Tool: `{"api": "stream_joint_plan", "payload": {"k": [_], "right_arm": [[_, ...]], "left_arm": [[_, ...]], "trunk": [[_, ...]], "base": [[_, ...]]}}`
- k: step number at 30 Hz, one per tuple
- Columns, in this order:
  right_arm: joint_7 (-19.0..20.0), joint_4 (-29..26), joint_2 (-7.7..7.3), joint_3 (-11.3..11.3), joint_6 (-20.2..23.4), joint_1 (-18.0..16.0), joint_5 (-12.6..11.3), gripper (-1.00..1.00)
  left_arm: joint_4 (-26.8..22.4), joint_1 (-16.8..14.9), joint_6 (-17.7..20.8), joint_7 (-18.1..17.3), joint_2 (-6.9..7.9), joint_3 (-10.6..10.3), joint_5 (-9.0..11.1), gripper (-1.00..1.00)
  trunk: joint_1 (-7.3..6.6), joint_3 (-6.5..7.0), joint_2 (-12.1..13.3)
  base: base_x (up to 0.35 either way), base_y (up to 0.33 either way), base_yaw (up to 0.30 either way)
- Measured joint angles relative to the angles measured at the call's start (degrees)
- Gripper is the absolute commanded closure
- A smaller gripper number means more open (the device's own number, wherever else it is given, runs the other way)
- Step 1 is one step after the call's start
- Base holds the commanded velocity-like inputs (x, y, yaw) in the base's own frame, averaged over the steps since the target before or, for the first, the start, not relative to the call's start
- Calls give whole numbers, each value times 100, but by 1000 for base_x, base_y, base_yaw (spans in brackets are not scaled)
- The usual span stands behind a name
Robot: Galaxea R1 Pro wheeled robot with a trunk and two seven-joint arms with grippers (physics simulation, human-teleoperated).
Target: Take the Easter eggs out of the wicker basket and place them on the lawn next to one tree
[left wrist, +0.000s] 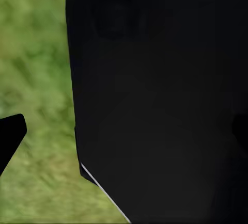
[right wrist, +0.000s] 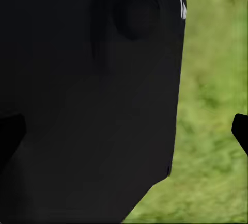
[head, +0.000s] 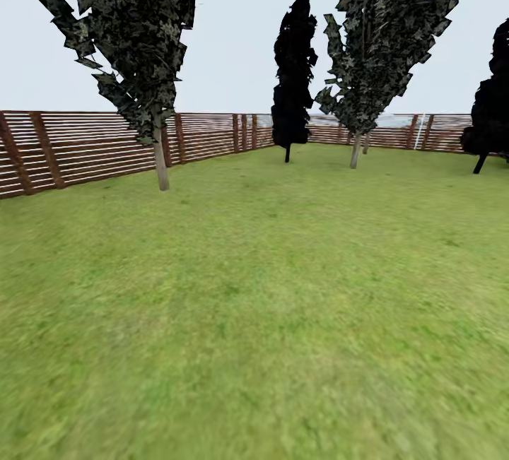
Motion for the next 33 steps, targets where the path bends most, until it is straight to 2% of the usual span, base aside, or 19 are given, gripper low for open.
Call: {"api": "stream_joint_plan", "payload": {"k": [4,7,14,28,33], "right_arm": [[56,-134,11,113,-116,-130,10,-100],[49,-234,29,25,-205,-229,-17,-100],[12,-444,35,-8,-418,-455,-52,-100],[8,-433,24,-16,-411,-455,-77,-100],[12,-422,21,0,-449,-455,-13,-100]], "left_arm": [[70,6,46,5,128,118,4,-100],[30,4,48,8,221,30,8,-100],[28,2,48,8,225,-24,8,-100],[30,5,48,8,226,-24,8,-100],[31,3,48,8,226,-24,8,-100]], "trunk": [[1,2,1],[1,-14,1],[1,-64,1],[1,-170,1],[1,-209,1]], "base": [[0,0,25],[0,0,194],[0,0,202],[0,0,196],[0,0,194]]}}
